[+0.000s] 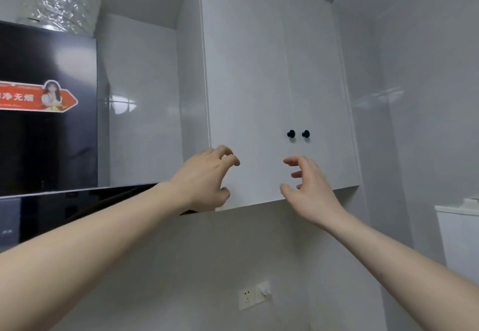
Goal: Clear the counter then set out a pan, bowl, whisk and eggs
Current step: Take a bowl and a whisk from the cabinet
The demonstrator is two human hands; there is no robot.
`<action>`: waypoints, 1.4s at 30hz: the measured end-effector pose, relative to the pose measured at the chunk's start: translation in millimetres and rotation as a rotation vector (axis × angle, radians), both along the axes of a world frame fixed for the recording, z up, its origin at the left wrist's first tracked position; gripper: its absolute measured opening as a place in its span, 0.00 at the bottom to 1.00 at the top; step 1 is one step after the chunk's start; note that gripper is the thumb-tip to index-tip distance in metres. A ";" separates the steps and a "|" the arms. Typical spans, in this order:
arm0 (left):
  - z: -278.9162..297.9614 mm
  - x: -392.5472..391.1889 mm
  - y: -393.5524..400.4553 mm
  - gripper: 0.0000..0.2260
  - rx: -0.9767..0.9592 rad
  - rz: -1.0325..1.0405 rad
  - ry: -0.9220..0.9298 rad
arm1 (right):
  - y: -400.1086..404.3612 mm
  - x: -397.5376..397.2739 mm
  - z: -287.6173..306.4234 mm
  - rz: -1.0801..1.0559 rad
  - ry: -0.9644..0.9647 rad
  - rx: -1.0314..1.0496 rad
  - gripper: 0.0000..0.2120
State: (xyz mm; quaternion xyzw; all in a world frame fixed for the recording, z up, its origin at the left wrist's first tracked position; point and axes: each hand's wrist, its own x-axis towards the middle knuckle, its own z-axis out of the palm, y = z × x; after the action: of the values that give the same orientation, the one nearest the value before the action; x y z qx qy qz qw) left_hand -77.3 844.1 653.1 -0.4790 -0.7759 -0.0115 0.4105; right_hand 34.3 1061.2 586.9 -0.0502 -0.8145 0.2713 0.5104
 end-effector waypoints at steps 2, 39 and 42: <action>16.0 -3.4 34.9 0.27 -0.016 0.029 0.029 | 25.7 -8.7 6.4 -0.054 0.010 -0.051 0.24; 72.2 -33.0 292.2 0.25 0.148 0.176 -0.276 | 213.6 -101.4 -22.2 -0.056 -0.388 -0.202 0.39; 68.2 -33.0 296.9 0.23 0.218 0.132 -0.327 | 222.3 -95.5 -19.1 -0.019 -0.409 -0.238 0.34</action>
State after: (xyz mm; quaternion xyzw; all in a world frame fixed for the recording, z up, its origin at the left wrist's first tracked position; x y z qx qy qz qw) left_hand -110.2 1141.0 721.3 -0.3717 -0.8560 -0.1463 0.3283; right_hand -61.2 1283.5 567.7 -0.1717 -0.8627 0.3447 0.3277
